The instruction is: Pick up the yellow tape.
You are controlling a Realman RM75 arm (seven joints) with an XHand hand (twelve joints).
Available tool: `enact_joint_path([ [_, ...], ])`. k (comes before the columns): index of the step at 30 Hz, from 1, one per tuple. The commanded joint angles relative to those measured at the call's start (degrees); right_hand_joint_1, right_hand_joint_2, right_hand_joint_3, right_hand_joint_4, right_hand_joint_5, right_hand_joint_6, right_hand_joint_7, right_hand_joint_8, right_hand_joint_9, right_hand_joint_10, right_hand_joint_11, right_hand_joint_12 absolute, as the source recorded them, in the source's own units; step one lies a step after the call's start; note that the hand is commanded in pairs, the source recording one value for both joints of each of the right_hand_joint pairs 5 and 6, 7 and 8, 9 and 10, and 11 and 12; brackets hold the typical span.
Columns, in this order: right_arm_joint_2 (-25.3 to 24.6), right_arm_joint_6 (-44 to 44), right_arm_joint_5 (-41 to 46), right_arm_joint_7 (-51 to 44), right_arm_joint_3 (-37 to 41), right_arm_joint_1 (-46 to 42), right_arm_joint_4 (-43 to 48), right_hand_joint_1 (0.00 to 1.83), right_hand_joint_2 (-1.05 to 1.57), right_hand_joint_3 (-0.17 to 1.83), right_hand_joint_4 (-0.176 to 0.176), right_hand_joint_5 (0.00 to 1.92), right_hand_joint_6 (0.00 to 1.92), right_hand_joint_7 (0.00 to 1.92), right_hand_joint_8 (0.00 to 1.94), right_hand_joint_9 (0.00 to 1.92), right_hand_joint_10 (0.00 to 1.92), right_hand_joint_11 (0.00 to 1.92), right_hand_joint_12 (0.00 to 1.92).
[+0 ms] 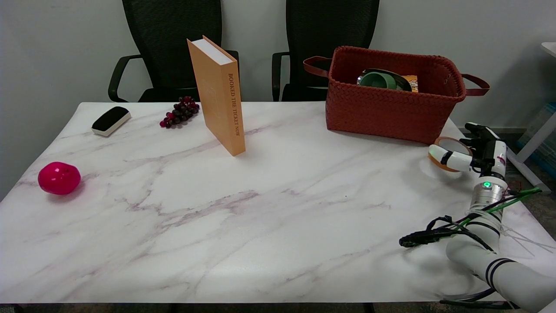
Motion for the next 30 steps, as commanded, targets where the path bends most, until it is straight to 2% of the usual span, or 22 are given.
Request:
enact_joint_path([
  [1, 0.02, 5.37, -5.80, -0.32, 1.09, -3.00, 6.21, 1.41, 0.33, 0.61, 0.000, 0.56, 0.56, 0.42, 0.42, 0.72, 0.72, 1.53, 1.53],
  [14, -0.56, 8.87, -14.41, -3.68, 8.40, -11.77, 19.10, 1.42, 0.37, 0.58, 0.000, 0.54, 0.54, 0.38, 0.38, 0.73, 0.73, 1.59, 1.59],
  [20, -0.62, 11.62, -17.32, -4.50, 8.52, -12.32, 22.30, 1.42, 0.36, 0.58, 0.000, 0.53, 0.53, 0.37, 0.37, 0.72, 0.72, 1.57, 1.57],
  [30, 0.08, 9.74, -24.68, -7.01, 10.28, -11.75, 28.54, 1.43, 0.34, 0.60, 0.000, 0.50, 0.50, 0.34, 0.34, 0.72, 0.72, 1.57, 1.57],
])
